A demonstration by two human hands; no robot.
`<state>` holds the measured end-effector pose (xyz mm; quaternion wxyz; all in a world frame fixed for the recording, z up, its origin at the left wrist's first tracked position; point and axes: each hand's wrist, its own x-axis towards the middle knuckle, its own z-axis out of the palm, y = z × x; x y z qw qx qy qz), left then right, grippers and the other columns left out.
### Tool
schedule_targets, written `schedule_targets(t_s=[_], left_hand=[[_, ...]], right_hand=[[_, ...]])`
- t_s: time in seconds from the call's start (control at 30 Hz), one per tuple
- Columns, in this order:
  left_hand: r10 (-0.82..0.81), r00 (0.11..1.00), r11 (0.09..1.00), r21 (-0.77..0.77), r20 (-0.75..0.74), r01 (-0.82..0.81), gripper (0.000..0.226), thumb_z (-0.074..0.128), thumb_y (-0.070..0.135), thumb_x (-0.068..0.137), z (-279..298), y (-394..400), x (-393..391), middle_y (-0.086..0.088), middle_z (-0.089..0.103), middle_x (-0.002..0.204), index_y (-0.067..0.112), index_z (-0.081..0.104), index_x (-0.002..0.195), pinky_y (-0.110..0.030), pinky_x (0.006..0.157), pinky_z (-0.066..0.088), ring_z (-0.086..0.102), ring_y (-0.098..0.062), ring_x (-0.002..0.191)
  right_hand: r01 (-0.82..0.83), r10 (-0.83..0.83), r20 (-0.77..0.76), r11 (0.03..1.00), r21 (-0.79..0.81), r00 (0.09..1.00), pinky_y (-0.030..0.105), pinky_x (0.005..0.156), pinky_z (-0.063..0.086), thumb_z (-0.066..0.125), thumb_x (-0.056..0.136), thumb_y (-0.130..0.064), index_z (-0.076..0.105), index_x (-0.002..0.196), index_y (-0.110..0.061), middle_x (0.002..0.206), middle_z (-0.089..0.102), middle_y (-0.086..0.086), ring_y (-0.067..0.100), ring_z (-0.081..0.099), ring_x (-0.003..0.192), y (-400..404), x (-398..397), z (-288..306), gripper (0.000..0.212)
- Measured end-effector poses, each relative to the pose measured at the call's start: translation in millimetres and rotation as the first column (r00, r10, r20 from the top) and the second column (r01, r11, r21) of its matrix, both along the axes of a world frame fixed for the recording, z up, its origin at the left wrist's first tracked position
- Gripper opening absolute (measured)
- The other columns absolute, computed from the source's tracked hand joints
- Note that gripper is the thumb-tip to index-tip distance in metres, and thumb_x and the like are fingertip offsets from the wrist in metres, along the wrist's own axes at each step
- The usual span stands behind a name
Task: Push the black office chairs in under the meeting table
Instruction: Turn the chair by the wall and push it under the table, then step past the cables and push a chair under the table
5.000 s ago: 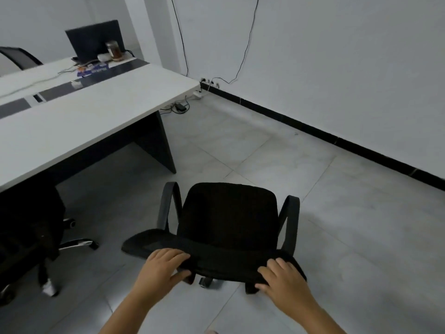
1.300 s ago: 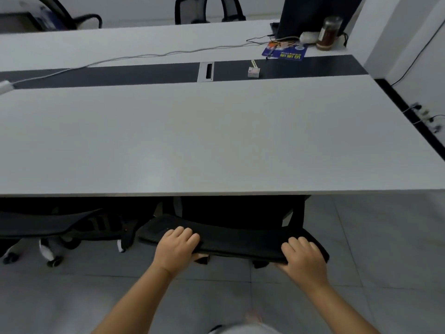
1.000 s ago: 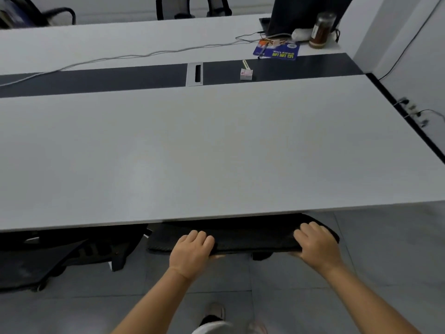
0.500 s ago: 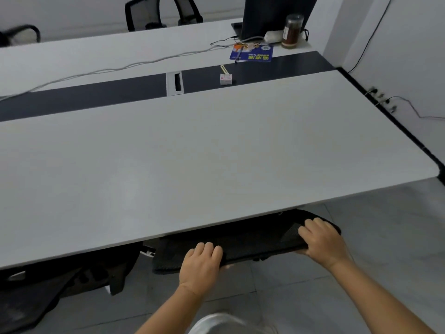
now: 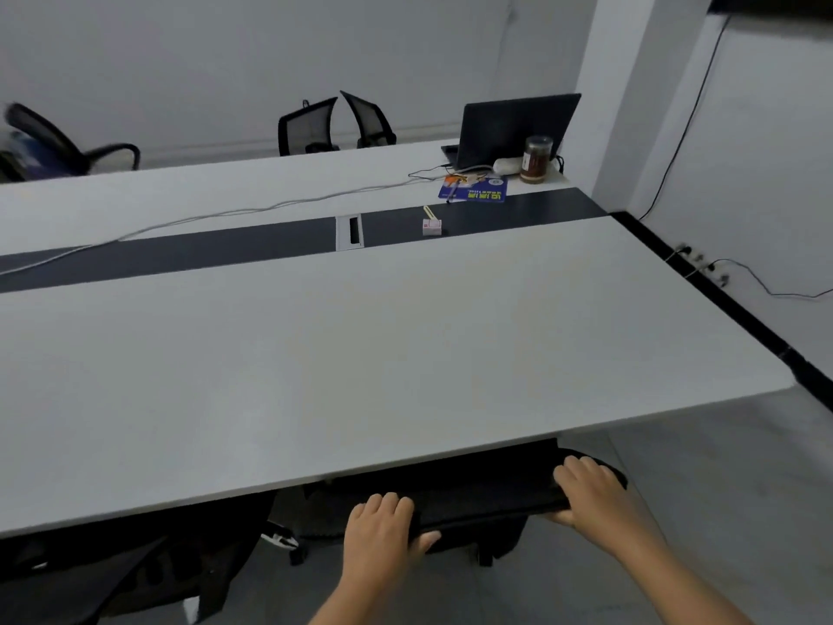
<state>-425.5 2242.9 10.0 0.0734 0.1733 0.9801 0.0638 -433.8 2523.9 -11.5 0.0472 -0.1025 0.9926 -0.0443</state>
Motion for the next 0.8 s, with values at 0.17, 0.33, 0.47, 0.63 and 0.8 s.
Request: schedule_targets(t_s=[0.17, 0.33, 0.47, 0.63, 0.8], left_hand=[[0.056, 0.998, 0.979, 0.192, 0.027, -0.061, 0.047, 0.032, 0.054, 0.09, 16.3, 21.4, -5.8, 0.007, 0.052, 0.122, 0.023, 0.046, 0.122, -0.022, 0.089, 0.034, 0.044, -0.014, 0.114], [-0.092, 0.991, 0.858, 0.513, 0.094, 0.031, 0.035, 0.046, 0.033, 0.092, 26.6, 87.6, -7.2, 0.008, 0.051, 0.127, 0.021, 0.049, 0.125, -0.012, 0.094, 0.029, 0.043, -0.007, 0.12], [-0.328, 0.921, 0.744, 0.658, 0.211, 0.114, 0.063, 0.038, 0.054, 0.076, 21.4, 163.4, 10.9, 0.015, 0.045, 0.119, 0.015, 0.052, 0.123, -0.012, 0.096, 0.033, 0.045, -0.005, 0.116], [-0.459, 0.759, 0.727, 0.686, 0.461, 0.023, 0.036, 0.051, 0.047, 0.073, -10.8, 275.4, 46.0, 0.005, 0.049, 0.111, 0.035, 0.043, 0.106, 0.002, 0.074, 0.035, 0.05, -0.002, 0.097], [-0.46, 0.624, 0.777, 0.627, 0.631, -0.062, 0.024, 0.051, 0.01, 0.09, -40.2, 371.7, 78.5, 0.0, 0.049, 0.113, 0.026, 0.043, 0.106, 0.001, 0.07, 0.04, 0.049, -0.013, 0.104]], right_hand=[[0.05, -0.053, -0.016, 0.992, -0.115, 0.998, 0.031, 0.07, 0.041, 0.065, 0.065, -0.054, 0.06, 0.099, -0.015, 0.099, 0.057, 0.002, 0.024, 0.056, 0.098, -3.6, -3.1, 17.9, 0.053], [0.315, -0.275, 0.154, 0.827, -0.466, 0.949, 0.018, 0.102, 0.021, 0.024, 0.053, -0.075, 0.042, 0.131, -0.019, 0.138, 0.038, -0.004, 0.012, 0.029, 0.13, 9.3, 38.5, 36.6, 0.098], [0.509, -0.578, 0.156, 0.519, -0.687, 0.801, 0.009, 0.094, 0.022, 0.034, 0.058, -0.073, 0.05, 0.124, -0.007, 0.119, 0.042, -0.007, 0.005, 0.037, 0.114, 48.0, 106.9, 28.1, 0.095], [0.667, -0.799, 0.323, 0.127, -0.734, 0.507, 0.01, 0.088, 0.031, 0.062, 0.082, -0.024, 0.051, 0.118, -0.005, 0.115, 0.049, -0.001, 0.01, 0.046, 0.111, 133.1, 191.1, -0.1, 0.043], [0.705, -0.808, 0.478, -0.113, -0.7, 0.345, 0.02, 0.09, 0.033, 0.058, 0.084, -0.008, 0.045, 0.109, -0.021, 0.113, 0.051, 0.0, 0.015, 0.048, 0.111, 209.5, 259.9, -20.8, 0.031]])
